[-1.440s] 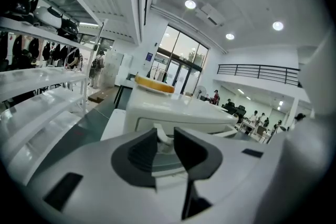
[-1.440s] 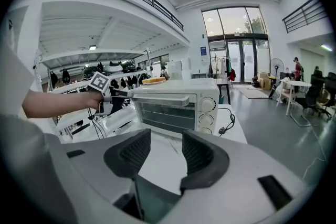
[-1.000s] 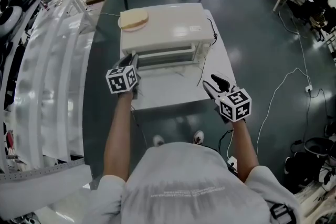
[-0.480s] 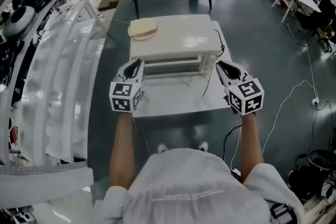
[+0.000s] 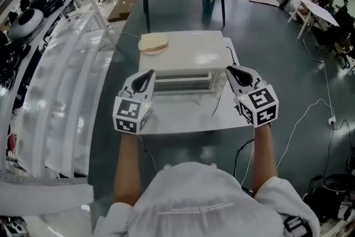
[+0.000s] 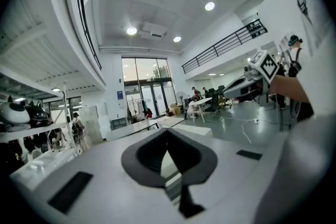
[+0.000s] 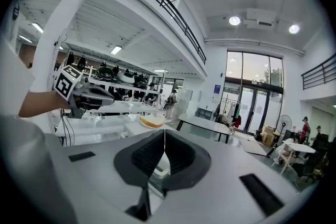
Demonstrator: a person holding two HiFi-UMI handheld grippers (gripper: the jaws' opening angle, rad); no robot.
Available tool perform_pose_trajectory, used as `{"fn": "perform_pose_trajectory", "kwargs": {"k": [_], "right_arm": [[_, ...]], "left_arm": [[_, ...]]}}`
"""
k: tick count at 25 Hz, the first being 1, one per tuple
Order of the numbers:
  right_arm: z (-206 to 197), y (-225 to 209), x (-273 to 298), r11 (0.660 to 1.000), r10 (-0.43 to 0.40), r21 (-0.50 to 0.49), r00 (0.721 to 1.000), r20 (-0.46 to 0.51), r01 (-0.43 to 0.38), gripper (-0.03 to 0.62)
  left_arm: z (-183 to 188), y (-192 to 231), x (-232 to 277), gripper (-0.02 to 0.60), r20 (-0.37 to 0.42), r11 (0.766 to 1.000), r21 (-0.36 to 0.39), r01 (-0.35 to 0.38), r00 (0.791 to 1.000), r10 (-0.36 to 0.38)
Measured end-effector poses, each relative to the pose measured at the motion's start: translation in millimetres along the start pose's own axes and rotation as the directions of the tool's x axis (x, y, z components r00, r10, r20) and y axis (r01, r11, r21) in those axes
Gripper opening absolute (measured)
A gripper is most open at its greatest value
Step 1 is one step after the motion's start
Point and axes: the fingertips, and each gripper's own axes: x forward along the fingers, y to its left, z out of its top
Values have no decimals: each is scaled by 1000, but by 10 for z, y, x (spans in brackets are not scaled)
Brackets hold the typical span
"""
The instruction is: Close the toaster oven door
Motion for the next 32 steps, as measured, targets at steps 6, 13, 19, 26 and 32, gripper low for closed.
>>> {"fn": "perform_pose_trajectory", "kwargs": {"k": [6, 13, 19, 26, 32], "right_arm": [[278, 7, -85, 1000, 12, -13, 998, 58, -11, 15], [325, 26, -130, 998, -22, -66, 998, 55, 26, 15], [278, 87, -118, 998, -3, -65, 999, 45, 6, 15], [203, 141, -107, 998, 13, -68, 999, 34, -11, 15], [134, 160, -108, 998, 16, -59, 999, 29, -14, 15]], "left_arm": [[379, -74, -128, 20, 59, 999, 45, 3, 998, -6], [547, -123, -234, 20, 107, 998, 66, -6, 994, -1], [517, -115, -268, 20, 109, 999, 40, -11, 994, 7], [456, -102, -290, 20, 102, 1000, 22, -19, 995, 17], [387, -86, -322, 20, 89, 1000, 2, -26, 996, 26]]}}
